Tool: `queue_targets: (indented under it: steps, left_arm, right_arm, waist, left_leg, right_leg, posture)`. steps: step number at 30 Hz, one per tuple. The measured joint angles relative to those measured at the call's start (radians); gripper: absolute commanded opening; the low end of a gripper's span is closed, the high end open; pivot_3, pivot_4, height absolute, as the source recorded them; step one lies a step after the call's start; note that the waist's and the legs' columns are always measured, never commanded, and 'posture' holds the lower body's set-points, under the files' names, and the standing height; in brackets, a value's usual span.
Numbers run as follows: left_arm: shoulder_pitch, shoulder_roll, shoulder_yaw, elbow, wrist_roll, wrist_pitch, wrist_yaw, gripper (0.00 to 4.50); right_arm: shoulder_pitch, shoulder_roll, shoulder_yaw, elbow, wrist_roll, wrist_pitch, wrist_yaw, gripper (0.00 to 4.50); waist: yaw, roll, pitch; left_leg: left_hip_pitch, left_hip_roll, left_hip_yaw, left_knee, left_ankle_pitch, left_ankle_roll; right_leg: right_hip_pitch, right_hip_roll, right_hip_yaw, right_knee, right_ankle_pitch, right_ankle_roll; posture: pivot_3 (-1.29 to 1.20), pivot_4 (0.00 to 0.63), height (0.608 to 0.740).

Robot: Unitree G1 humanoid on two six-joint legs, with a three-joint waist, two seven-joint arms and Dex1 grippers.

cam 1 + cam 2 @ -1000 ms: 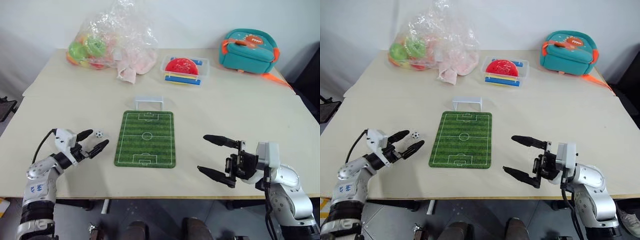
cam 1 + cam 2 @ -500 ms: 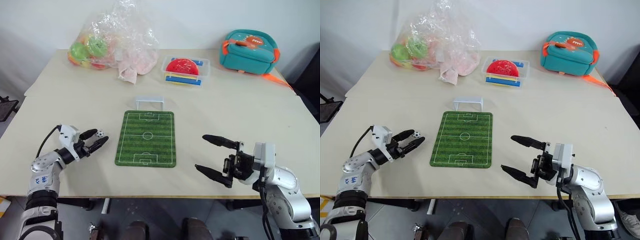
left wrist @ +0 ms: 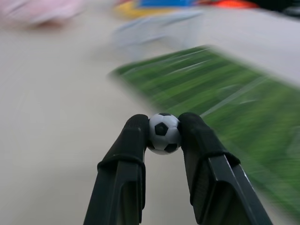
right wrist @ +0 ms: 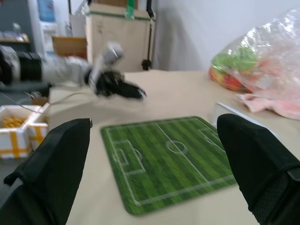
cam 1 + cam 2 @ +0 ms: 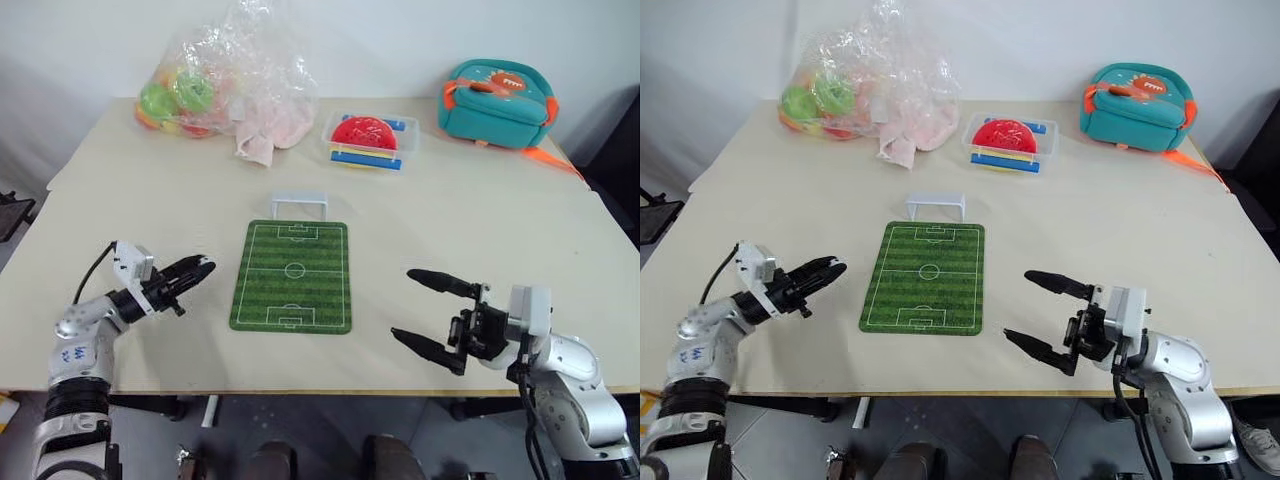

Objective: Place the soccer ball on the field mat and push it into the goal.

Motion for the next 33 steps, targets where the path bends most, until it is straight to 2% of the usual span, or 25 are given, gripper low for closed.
queue_targets:
  steps: [2, 5, 8, 12, 16, 28, 30, 31, 33]
  left_arm:
    - [0.000, 0.043, -0.063, -0.155, -0.020, 0.071, -0.074, 0.86]
    - [-0.018, 0.038, -0.207, -0.281, -0.002, 0.112, -0.155, 0.86]
    - [-0.035, -0.010, -0.313, -0.272, 0.022, 0.152, -0.178, 0.86]
    - [-0.098, -0.063, -0.405, -0.113, 0.162, -0.004, -0.186, 0.86]
    - [-0.124, -0.115, -0.425, 0.002, 0.211, -0.071, -0.177, 0.86]
    - [-0.168, -0.131, -0.426, 0.091, 0.243, -0.159, -0.199, 0.86]
    - [-0.168, -0.131, -0.424, 0.091, 0.238, -0.146, -0.205, 1.57]
    - [-0.168, -0.131, -0.422, 0.091, 0.235, -0.140, -0.210, 1.67]
    - [-0.168, -0.135, -0.417, 0.105, 0.234, -0.140, -0.208, 2.27]
  right_arm:
    - [0.019, -0.031, -0.028, 0.005, 0.009, 0.001, 0.030, 4.50]
    - [0.071, -0.089, -0.052, 0.019, 0.010, -0.003, 0.121, 4.50]
    - [0.091, -0.091, -0.051, 0.054, 0.007, -0.023, 0.169, 4.50]
    - [0.098, -0.084, -0.036, 0.101, -0.027, -0.079, 0.225, 4.50]
    - [0.097, -0.084, -0.018, 0.130, -0.050, -0.111, 0.250, 4.50]
    - [0.141, -0.079, -0.017, 0.117, -0.057, -0.126, 0.224, 4.50]
    - [0.143, -0.079, -0.017, 0.117, -0.057, -0.126, 0.220, 4.50]
    - [0.143, -0.079, -0.017, 0.117, -0.057, -0.126, 0.219, 4.50]
    - [0.143, -0.079, -0.015, 0.117, -0.058, -0.127, 0.214, 4.50]
  waist:
    - [0.003, 0.000, 0.000]
    - [0.008, 0.001, 0.000]
    - [0.006, 0.001, 0.000]
    - [-0.001, 0.001, 0.000]
    - [0.000, 0.000, 0.001]
    - [0.016, 0.000, 0.001]
    - [0.016, 0.000, 0.001]
    - [0.016, 0.000, 0.001]
    - [0.018, 0.000, 0.001]
  left_leg:
    - [0.000, 0.000, -0.001, 0.000, 0.000, 0.000]
    - [0.001, 0.000, 0.001, -0.001, 0.000, 0.001]
    - [0.001, 0.000, 0.003, -0.001, 0.000, 0.001]
    - [0.001, 0.000, 0.005, 0.000, 0.000, 0.001]
    - [0.000, 0.000, 0.004, 0.001, 0.000, 0.001]
    - [0.000, 0.000, 0.004, 0.005, 0.000, 0.001]
    - [0.000, 0.000, 0.004, 0.005, 0.000, 0.001]
    - [0.000, 0.000, 0.004, 0.005, 0.000, 0.001]
    - [0.000, 0.000, 0.004, 0.005, 0.000, 0.001]
  right_leg:
    - [0.000, 0.000, 0.001, 0.000, 0.000, 0.000]
    - [0.001, 0.000, 0.002, -0.001, 0.000, 0.000]
    - [0.000, 0.001, 0.002, -0.001, 0.000, 0.000]
    - [0.000, 0.002, 0.002, -0.001, 0.000, 0.000]
    - [0.000, 0.002, 0.002, -0.001, 0.000, 0.001]
    - [0.001, 0.002, 0.002, 0.000, 0.001, 0.002]
    - [0.001, 0.002, 0.002, 0.000, 0.001, 0.002]
    - [0.001, 0.002, 0.002, 0.001, 0.001, 0.002]
    - [0.001, 0.002, 0.002, 0.001, 0.001, 0.002]
  posture:
    - [0.00, 0.150, 0.740]
    - [0.00, 0.150, 0.740]
    - [0.00, 0.150, 0.740]
    - [0.00, 0.150, 0.740]
    - [0.00, 0.150, 0.740]
    - [0.00, 0.150, 0.740]
    - [0.00, 0.150, 0.740]
    - [0.00, 0.150, 0.740]
    - [0.00, 0.150, 0.740]
